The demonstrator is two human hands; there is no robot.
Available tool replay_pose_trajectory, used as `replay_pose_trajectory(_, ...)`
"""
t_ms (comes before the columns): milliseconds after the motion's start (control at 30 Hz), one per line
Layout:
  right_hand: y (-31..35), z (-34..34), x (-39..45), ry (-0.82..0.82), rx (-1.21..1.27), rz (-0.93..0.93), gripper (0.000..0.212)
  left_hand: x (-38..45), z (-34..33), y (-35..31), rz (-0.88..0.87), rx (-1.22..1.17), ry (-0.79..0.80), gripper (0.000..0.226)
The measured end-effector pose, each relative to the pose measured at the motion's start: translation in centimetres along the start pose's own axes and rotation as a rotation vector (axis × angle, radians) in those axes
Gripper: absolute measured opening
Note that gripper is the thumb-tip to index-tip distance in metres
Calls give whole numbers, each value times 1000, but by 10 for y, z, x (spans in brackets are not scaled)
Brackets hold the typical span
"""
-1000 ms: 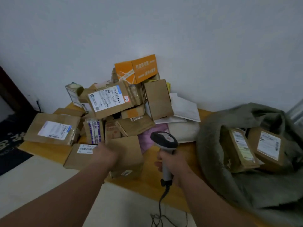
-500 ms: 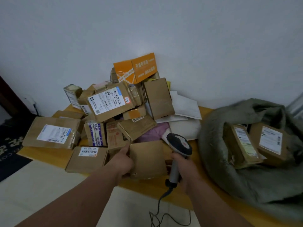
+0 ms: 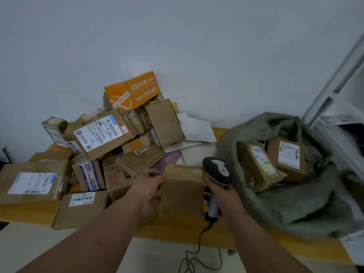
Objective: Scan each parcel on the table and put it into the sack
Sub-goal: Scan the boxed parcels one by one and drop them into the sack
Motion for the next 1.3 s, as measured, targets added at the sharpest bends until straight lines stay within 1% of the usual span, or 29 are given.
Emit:
replay_pose_trajectory(100, 10, -1, 1, 16, 24, 37, 45, 3, -1, -3, 2, -79, 48, 41)
replay_pose_trajectory(233, 25, -6, 2, 43, 35, 97, 55, 4, -7, -9, -9, -141, 133, 41)
replay_pose_trajectory(367, 37, -6, -2, 41, 91, 162, 53, 8, -12, -16, -46, -142, 168, 49)
replay_pose_trajectory(400, 39, -4, -3, 40, 105, 173, 52, 8, -12, -18, -61, -128, 159, 53)
replay_pose_trajectory(467, 45, -1, -5, 39, 158, 181, 43, 10, -12, -23, -94, -73, 115, 58)
replay_pose_trajectory(533, 51, 3, -7, 48, 211, 194, 36, 11, -13, -26, -111, -38, 84, 52)
replay_pose_trajectory(633, 58, 15, -8, 11, 251, 207, 35, 7, -24, -26, -54, -127, 106, 26)
replay_pose_trajectory(667, 60, 20, -7, -3, 255, 202, 38, 6, -28, -25, -27, -150, 124, 27)
replay_pose_trajectory(733, 63, 27, -9, -19, 254, 205, 48, 4, -40, -26, -16, -137, 174, 47)
replay_pose_trajectory(767, 64, 30, -9, -25, 252, 205, 56, 3, -46, -29, -35, -116, 196, 52)
replay_pose_trajectory(833, 68, 35, -12, -28, 251, 216, 80, 0, -57, -36, -96, -85, 212, 43)
replay_pose_trajectory(867, 69, 39, -10, -34, 253, 220, 88, -1, -61, -37, -112, -88, 218, 37)
replay_pose_trajectory(900, 70, 42, -9, -28, 253, 219, 88, -2, -66, -38, -121, -90, 234, 35)
replay_pose_trajectory(967, 72, 49, -14, -20, 267, 198, 71, -5, -77, -40, -123, -61, 264, 39)
replay_pose_trajectory(1000, 73, 53, -18, -20, 271, 188, 64, -9, -83, -42, -119, -36, 279, 38)
replay_pose_trajectory(1067, 74, 63, -20, -14, 275, 193, 60, -16, -98, -46, -106, 2, 356, 32)
replay_pose_trajectory(1167, 79, 80, -24, -43, 268, 221, 40, -17, -114, -50, -132, 61, 414, 33)
replay_pose_trajectory(1300, 87, 98, -28, -67, 258, 245, 39, -20, -128, -53, -165, 48, 417, 54)
Point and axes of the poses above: each hand's wrist, its own x-axis towards the middle knuckle, its own z-axis out of the back of the hand, y = z × x, the point moved 8 cm from there along x, towards the middle knuckle, and after that the axes turned 2 degrees about x, right-handed, at the moved point
